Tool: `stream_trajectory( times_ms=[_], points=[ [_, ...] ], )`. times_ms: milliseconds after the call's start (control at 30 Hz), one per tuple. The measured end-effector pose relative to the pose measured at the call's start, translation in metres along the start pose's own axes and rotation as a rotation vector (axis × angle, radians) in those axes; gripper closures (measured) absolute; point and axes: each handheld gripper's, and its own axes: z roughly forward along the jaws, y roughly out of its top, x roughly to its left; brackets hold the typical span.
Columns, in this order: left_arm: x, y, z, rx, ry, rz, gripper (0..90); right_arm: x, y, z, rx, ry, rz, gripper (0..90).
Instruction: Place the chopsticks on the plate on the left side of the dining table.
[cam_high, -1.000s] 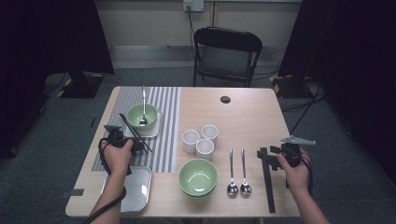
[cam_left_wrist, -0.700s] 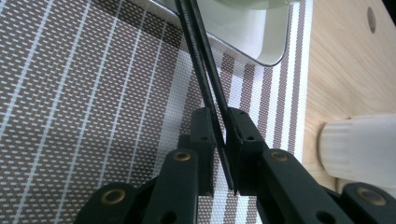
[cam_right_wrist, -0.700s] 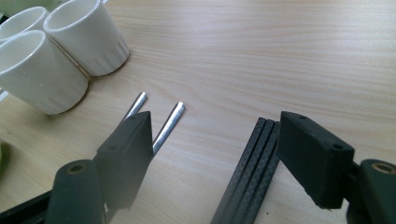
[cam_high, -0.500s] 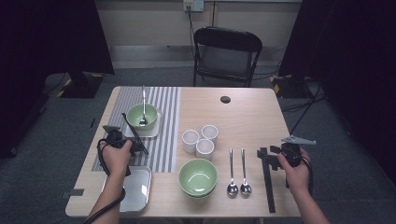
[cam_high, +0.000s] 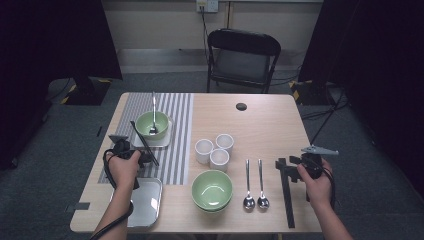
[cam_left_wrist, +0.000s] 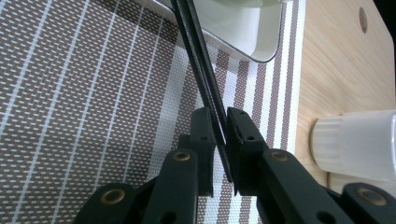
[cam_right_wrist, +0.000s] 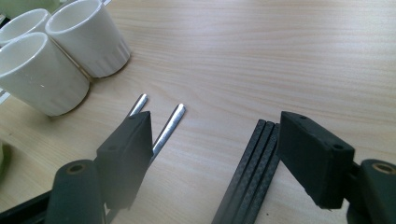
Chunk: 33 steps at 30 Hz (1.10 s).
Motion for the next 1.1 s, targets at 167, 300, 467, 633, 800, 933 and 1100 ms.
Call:
stream_trajectory(
  times_ms=[167,300,467,633,800,933,1100],
  points=[
    [0.0017,0.0001,0.0028,-0.006,-0.026,-0.007,81.2,0.0004,0.0003,0.0001,-0.003,0.001,-0.004,26.3],
    [0.0018,0.0009,0.0044,0.003,-0.007,0.012,81.7,0.0004,0.0004,0.0002,-0.003,0.002,-0.004,26.3],
    [0.0017,0.0011,0.0045,0.010,-0.028,0.004,83.6,0.0002,0.0003,-0.0001,-0.004,0.002,-0.004,26.3],
    [0.0009,0.0019,0.0043,-0.013,-0.029,-0.025,82.2,-0.0003,0.0001,-0.0004,-0.003,0.002,-0.001,26.3],
    [0.0017,0.0029,0.0055,-0.012,-0.031,-0.034,82.5,-0.0003,0.0000,-0.0001,-0.004,0.001,0.000,26.3],
    [0.0022,0.0033,0.0069,-0.013,-0.030,-0.039,83.8,0.0002,0.0001,0.0002,-0.004,0.002,-0.001,26.3],
    [0.0022,0.0040,0.0060,-0.012,-0.044,-0.040,86.3,0.0002,-0.0002,0.0009,-0.002,0.001,-0.003,26.3]
  ],
)
